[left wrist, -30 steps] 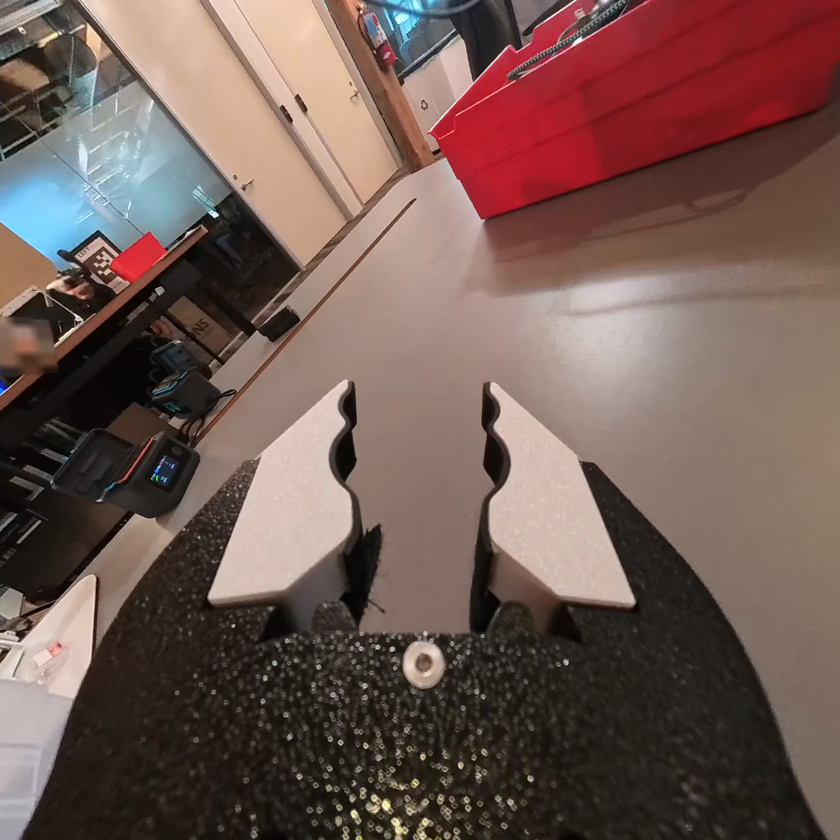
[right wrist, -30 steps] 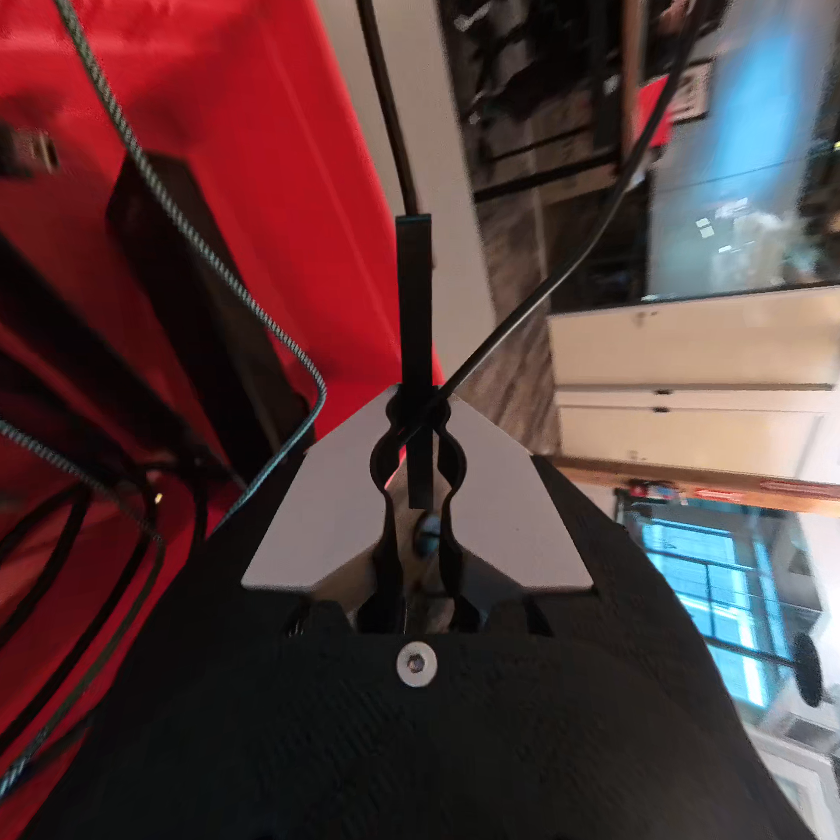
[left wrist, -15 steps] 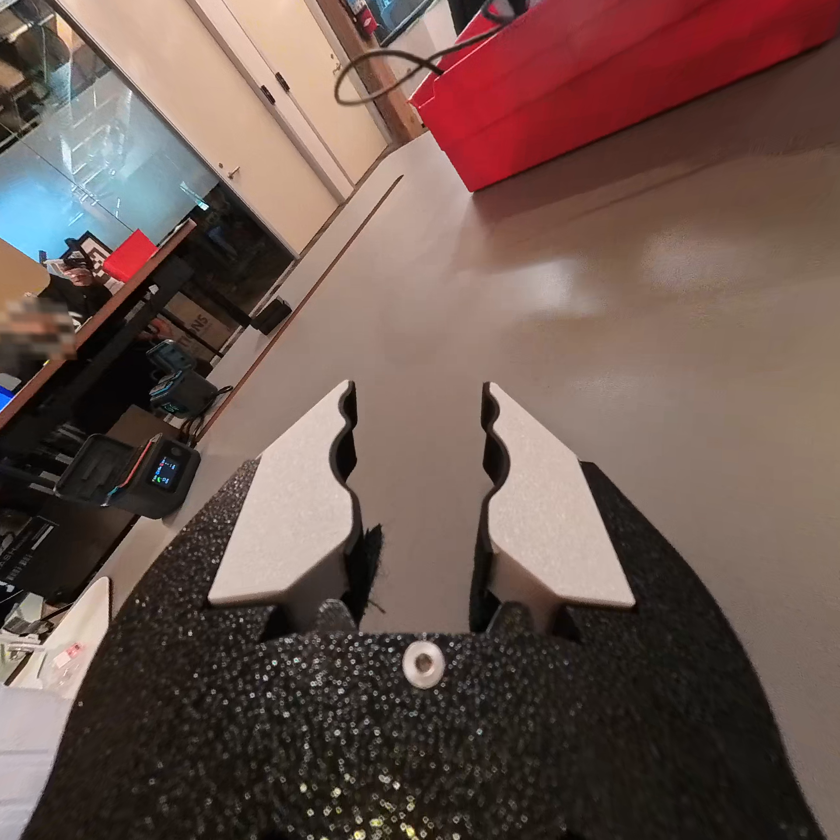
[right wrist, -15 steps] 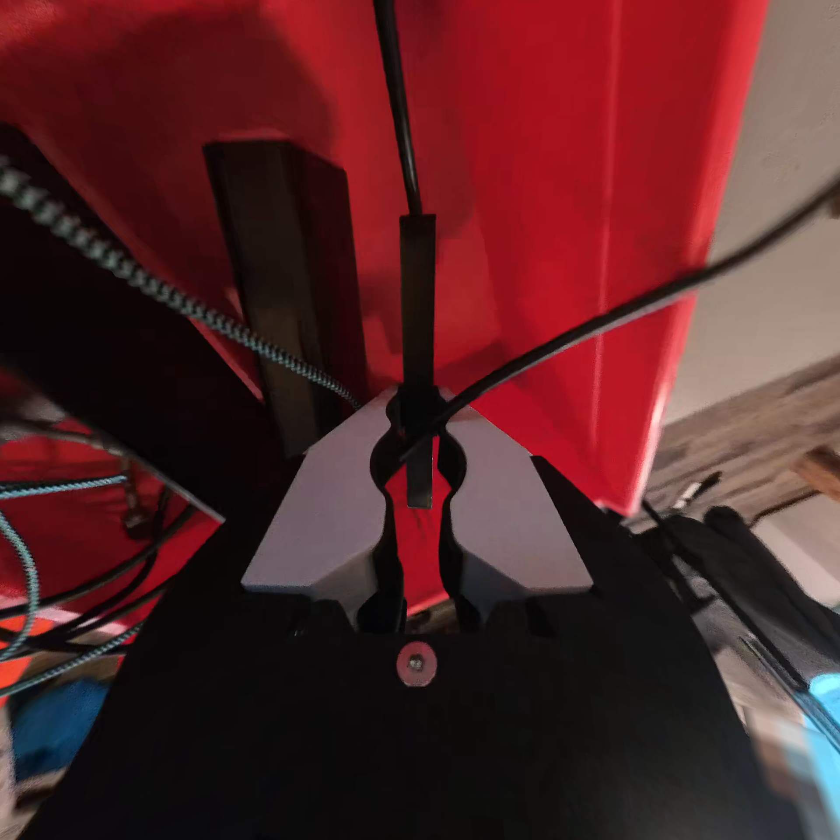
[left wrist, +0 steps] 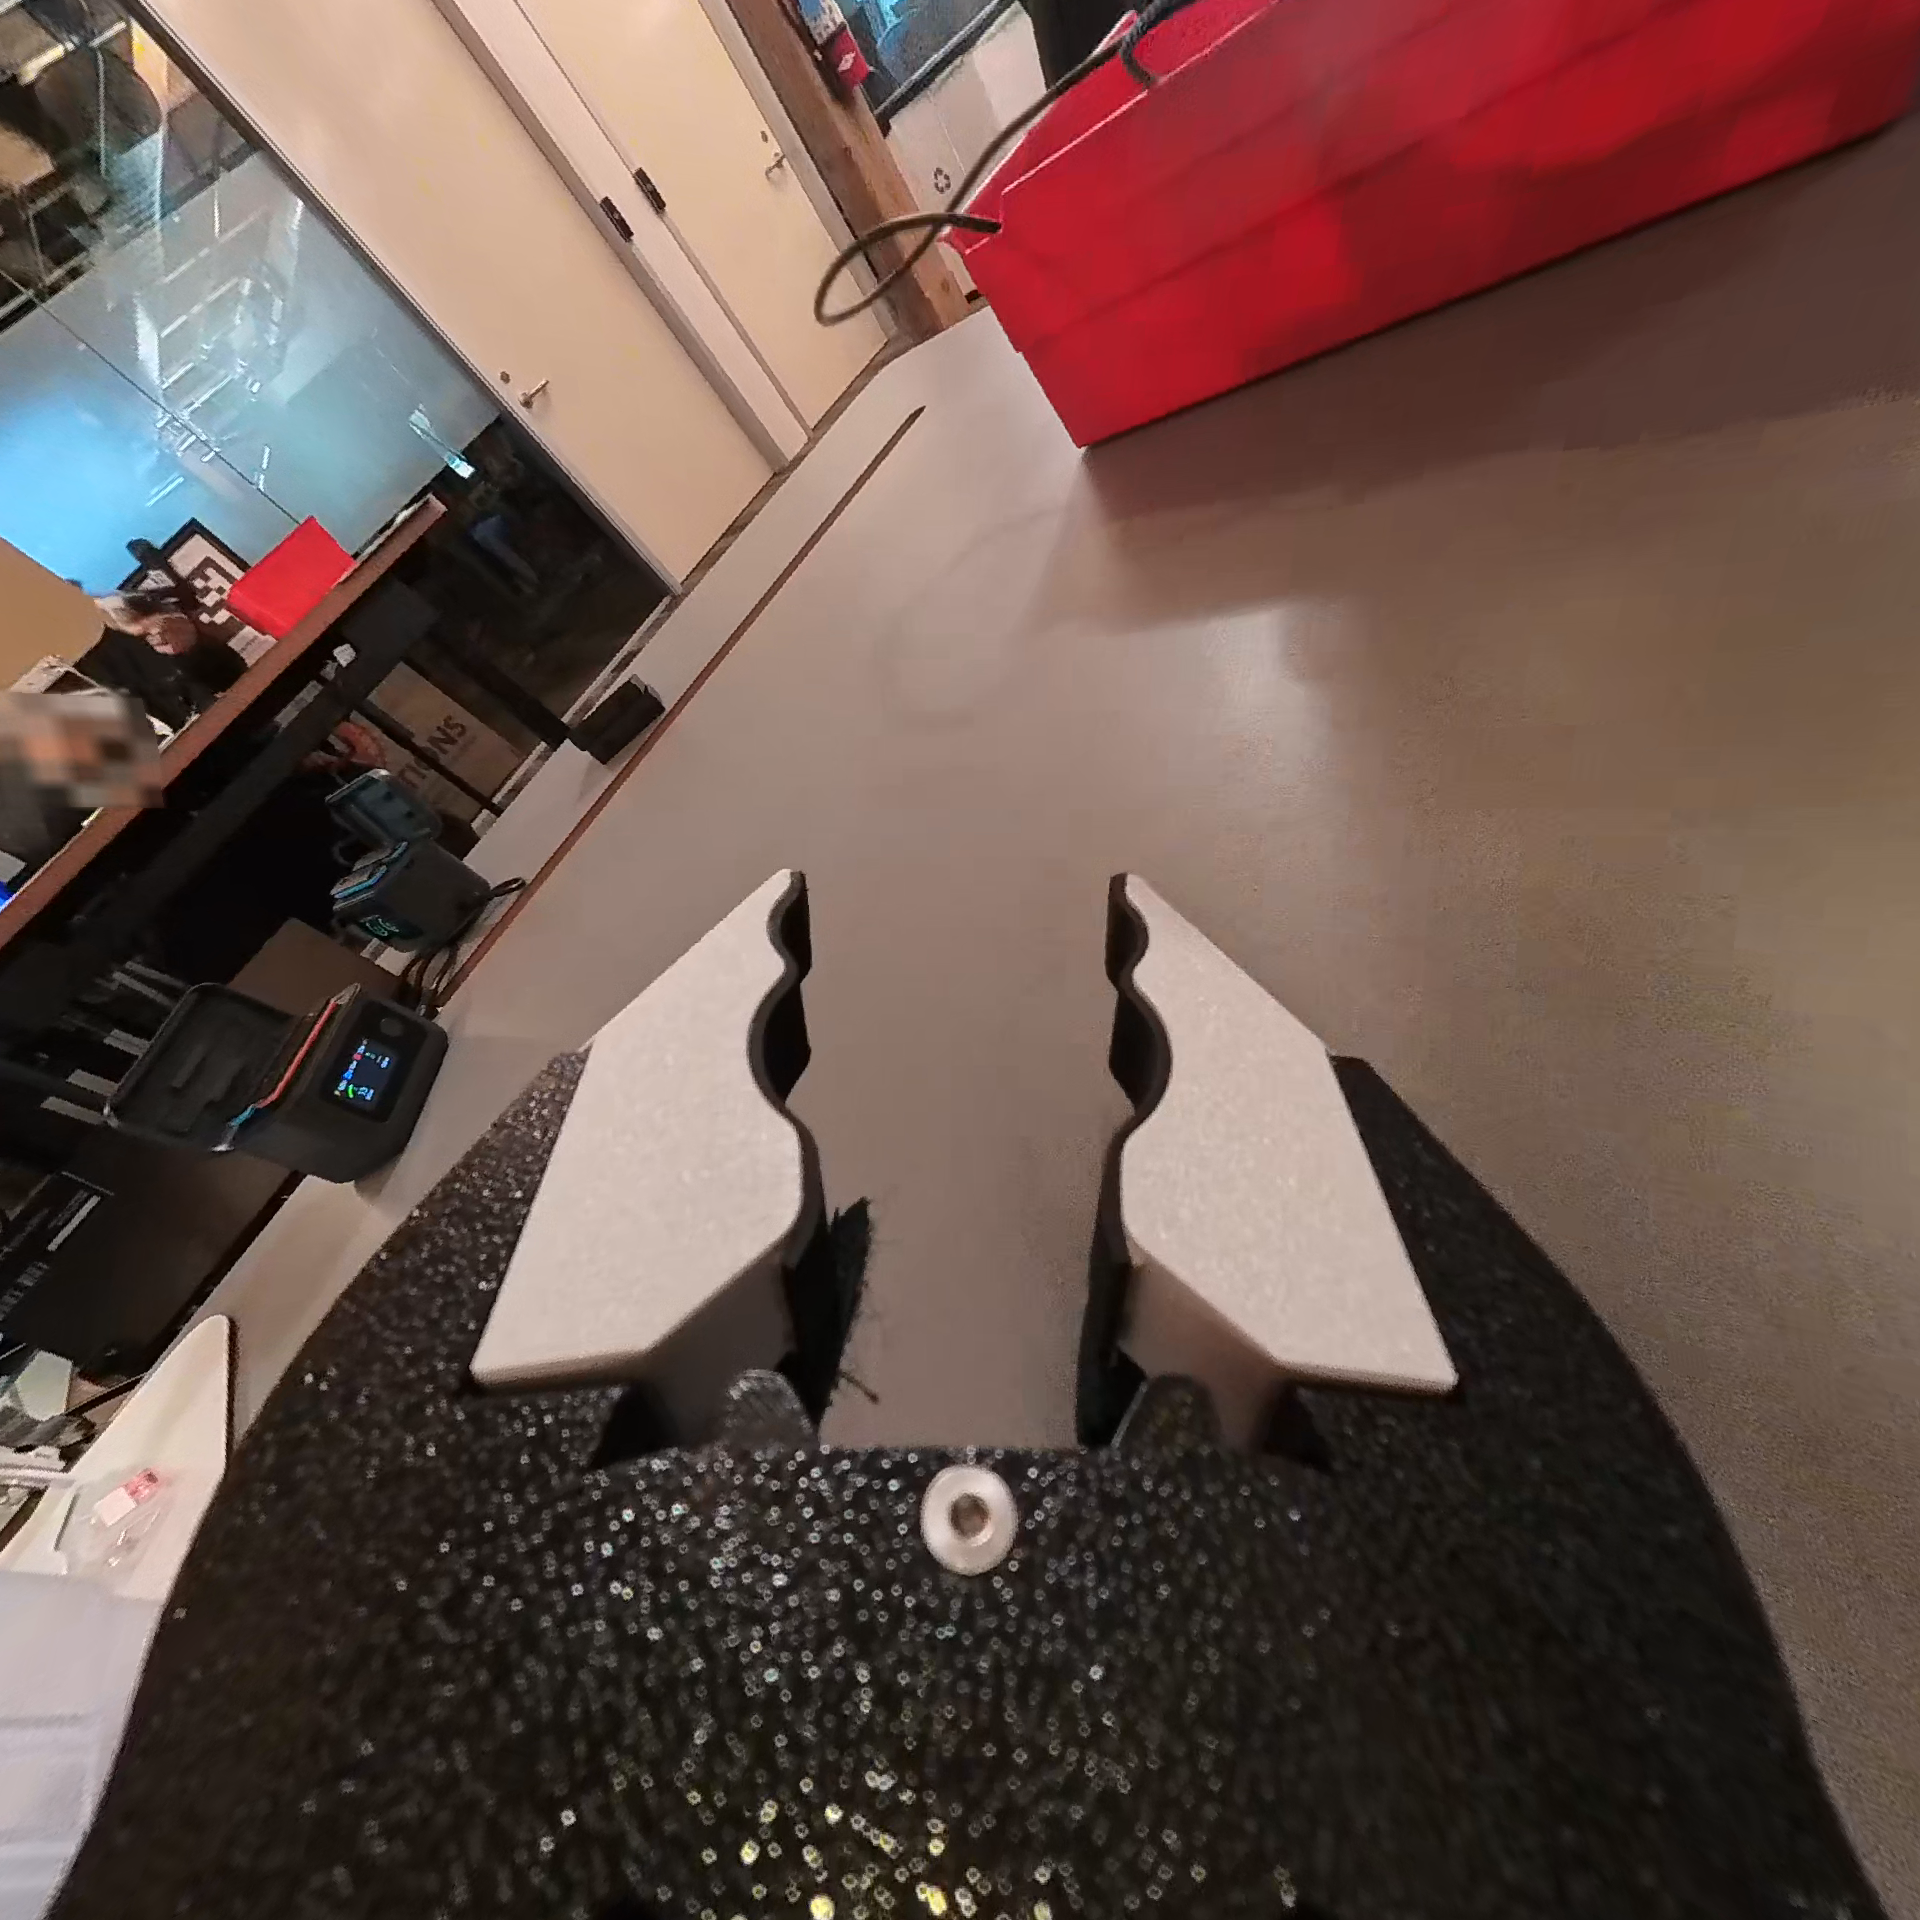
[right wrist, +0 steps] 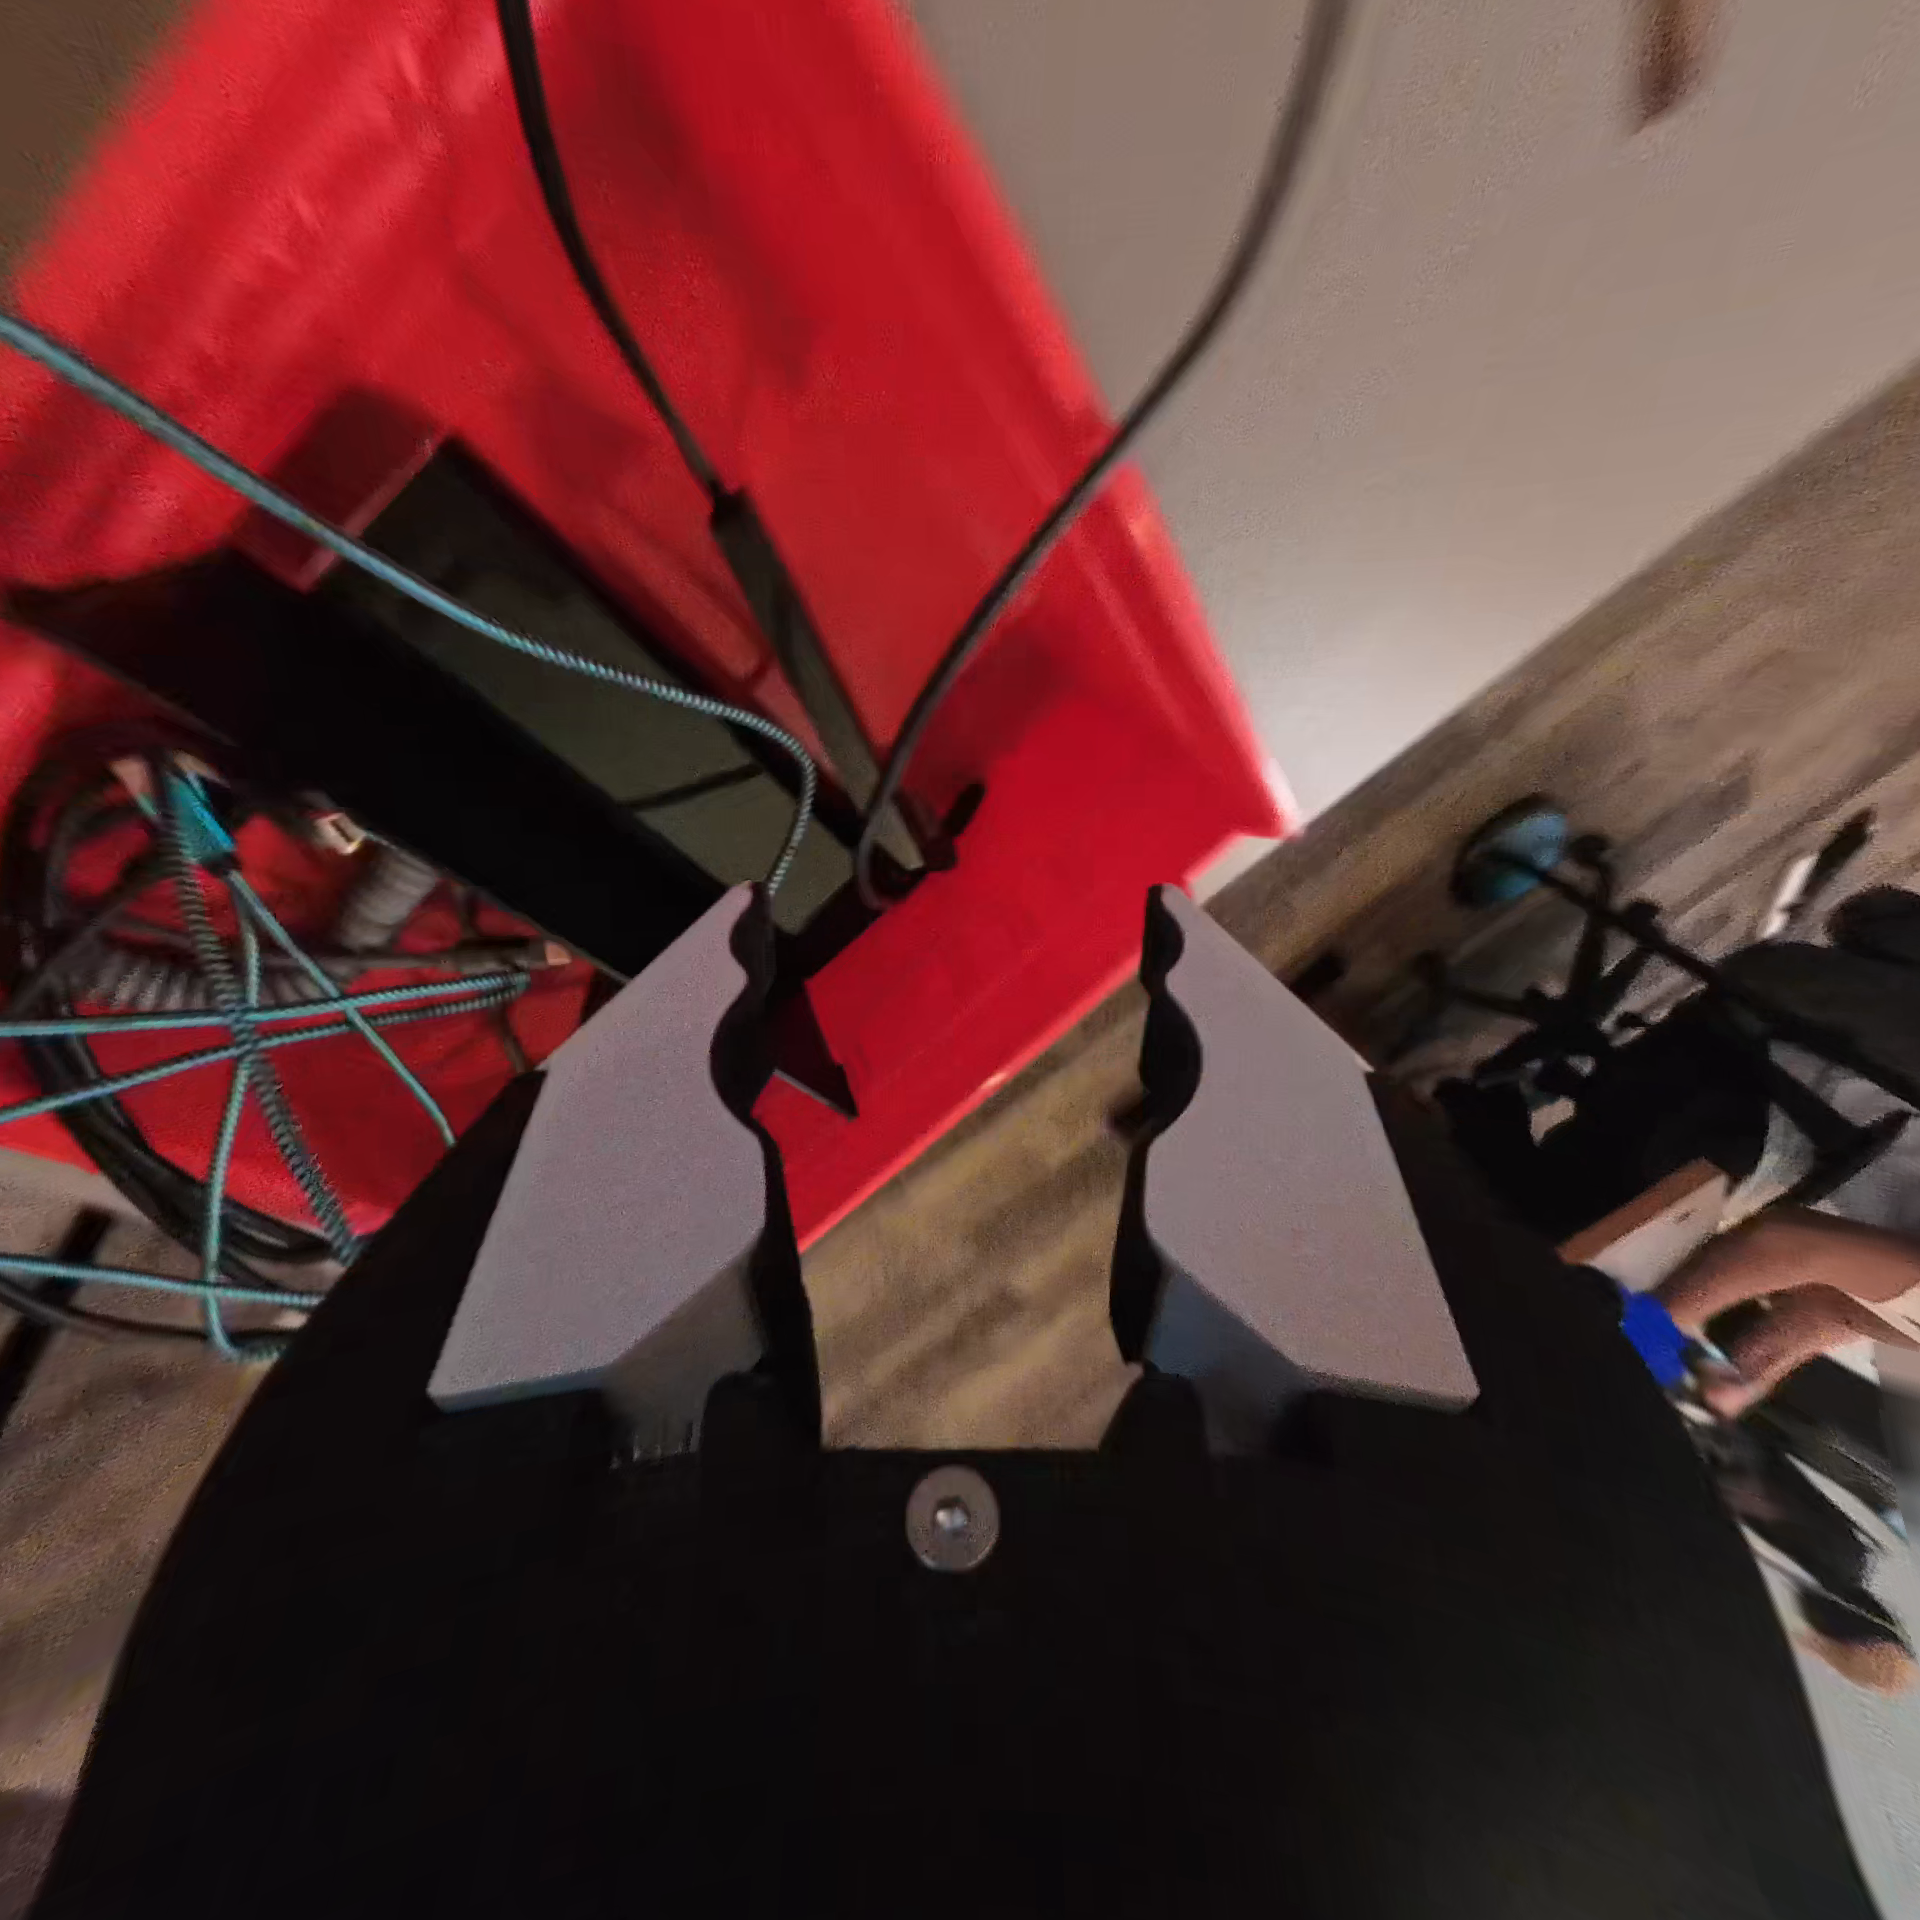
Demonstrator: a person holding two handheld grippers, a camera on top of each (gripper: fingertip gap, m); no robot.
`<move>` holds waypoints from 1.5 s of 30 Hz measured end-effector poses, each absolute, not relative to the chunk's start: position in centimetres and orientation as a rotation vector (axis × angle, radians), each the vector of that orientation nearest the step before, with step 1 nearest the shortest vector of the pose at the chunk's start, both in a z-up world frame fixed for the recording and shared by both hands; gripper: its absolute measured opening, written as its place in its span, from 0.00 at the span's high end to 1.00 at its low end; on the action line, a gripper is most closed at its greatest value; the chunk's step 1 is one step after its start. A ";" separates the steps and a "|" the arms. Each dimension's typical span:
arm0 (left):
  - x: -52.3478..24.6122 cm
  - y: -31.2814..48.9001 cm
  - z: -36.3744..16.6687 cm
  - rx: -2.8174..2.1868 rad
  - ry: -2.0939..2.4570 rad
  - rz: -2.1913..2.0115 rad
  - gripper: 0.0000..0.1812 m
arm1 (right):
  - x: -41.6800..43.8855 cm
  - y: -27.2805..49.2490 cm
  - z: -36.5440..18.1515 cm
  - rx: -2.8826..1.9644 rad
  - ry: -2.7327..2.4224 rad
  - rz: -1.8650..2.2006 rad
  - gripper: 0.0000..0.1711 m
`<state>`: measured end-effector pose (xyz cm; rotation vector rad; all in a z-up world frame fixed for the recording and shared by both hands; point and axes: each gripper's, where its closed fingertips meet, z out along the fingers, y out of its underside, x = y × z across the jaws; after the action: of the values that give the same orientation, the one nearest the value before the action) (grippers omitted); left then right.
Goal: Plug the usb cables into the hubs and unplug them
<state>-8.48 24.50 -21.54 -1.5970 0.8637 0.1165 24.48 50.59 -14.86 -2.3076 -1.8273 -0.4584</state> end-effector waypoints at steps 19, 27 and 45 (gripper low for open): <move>-15.5 24.4 -15.6 -1.431 0.349 0.264 0.49 | 41.7 32.2 -8.2 -1.117 0.032 -0.137 0.55; -19.0 25.0 -16.9 -1.504 0.249 0.380 0.48 | 40.6 33.2 -10.9 -1.055 -0.044 -0.167 0.55; -18.5 26.1 -19.5 -1.626 0.355 0.490 0.52 | 40.0 35.2 -12.8 -1.150 -0.044 -0.065 0.56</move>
<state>-18.54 26.06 -19.49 -1.6264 0.3554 0.4896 40.00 35.24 -12.81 -1.1499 -0.0435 -0.0650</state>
